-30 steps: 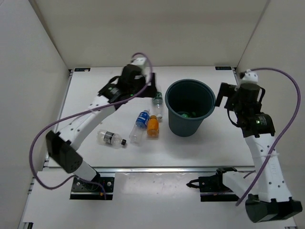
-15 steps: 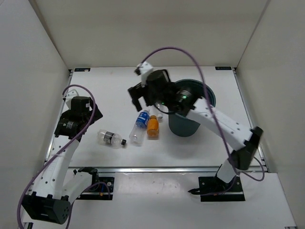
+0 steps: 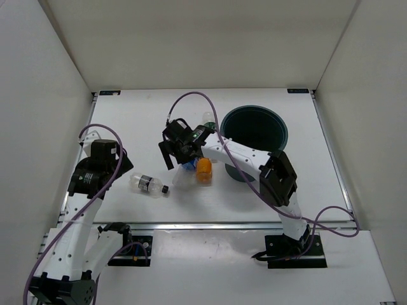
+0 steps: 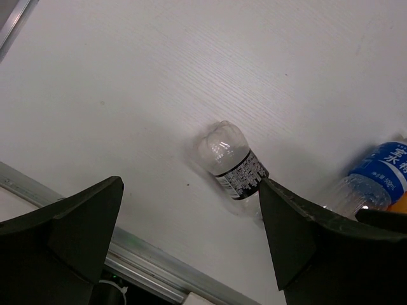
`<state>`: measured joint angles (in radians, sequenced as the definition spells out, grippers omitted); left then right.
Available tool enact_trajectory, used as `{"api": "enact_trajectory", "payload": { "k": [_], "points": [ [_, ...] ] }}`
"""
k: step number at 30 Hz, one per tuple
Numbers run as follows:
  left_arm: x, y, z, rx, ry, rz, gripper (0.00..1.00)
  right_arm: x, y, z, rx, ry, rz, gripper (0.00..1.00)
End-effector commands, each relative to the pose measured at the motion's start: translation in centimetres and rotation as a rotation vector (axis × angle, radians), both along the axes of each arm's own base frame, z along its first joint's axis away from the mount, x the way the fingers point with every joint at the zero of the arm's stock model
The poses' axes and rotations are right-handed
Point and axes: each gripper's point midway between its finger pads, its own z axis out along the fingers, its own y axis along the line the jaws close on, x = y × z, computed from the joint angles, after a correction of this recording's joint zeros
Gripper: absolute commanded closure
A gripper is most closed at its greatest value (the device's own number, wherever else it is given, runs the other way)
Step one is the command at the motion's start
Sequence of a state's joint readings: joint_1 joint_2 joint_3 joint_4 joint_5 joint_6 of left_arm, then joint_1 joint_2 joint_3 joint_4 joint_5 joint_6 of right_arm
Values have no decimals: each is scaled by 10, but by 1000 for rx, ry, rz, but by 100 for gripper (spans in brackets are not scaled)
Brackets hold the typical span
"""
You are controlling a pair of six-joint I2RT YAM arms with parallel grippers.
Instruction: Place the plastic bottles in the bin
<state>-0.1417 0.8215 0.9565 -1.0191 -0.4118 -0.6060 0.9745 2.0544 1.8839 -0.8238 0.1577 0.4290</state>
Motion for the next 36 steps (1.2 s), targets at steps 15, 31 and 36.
{"api": "enact_trajectory", "payload": {
  "k": [15, 31, 36],
  "points": [
    [-29, -9, -9, 31, 71, -100, 2, 10, -5, -67, -52, 109, -345, 1],
    [-39, -8, -14, 26, 93, -107, 1, 27, 28, -61, 1, -1, -229, 49],
    [-34, -14, -12, 7, 88, -123, 2, 31, 40, 15, 74, -140, -107, 72]
  ]
}}
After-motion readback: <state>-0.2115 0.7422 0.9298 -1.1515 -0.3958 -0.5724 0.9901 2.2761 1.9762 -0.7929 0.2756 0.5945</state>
